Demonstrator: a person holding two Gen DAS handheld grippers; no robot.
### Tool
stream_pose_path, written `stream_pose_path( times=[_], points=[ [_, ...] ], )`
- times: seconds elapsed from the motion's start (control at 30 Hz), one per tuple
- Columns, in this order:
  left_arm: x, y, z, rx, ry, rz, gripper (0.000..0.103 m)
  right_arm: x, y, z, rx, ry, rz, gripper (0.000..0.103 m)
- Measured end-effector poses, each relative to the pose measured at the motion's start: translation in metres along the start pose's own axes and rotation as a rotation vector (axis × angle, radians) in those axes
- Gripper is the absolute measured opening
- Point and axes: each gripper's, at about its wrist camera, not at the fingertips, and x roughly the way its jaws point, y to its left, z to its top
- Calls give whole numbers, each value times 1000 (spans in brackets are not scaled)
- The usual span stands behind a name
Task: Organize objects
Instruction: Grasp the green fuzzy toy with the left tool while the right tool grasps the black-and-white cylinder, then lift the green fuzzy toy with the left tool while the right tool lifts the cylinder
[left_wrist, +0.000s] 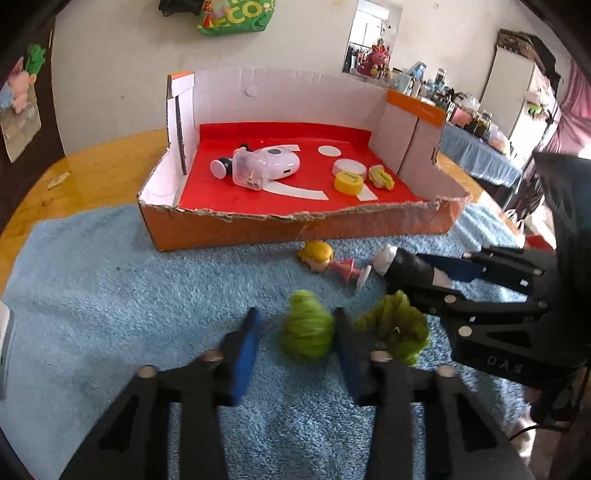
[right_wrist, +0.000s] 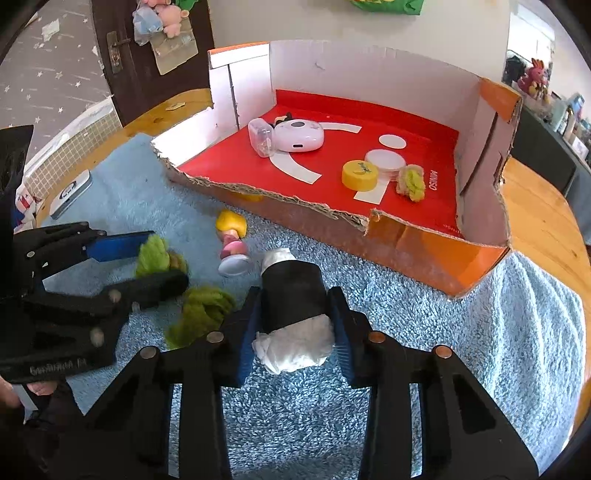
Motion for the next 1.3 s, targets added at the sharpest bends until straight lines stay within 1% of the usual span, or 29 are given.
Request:
stream_pose_path(
  times=[0.03,0.17,0.6,1.13,1.3],
  points=[
    [0,1,1,-9,1,-20,26,-1,0,0,8,-1,5,34],
    [-3,-2,2,10,-7,-11,26,-5,-1,-1,31,-12,19,34],
    [-14,3,14,19,-38,-25,25,-24,7,3,48,-63,42,34],
    [-25,9,43,34,-90,-34,25,-49,8,20,67,-131,75,34],
    [-28,11,53,37,-109,-35,25,-49,6,26,72,-132,75,34]
  ],
)
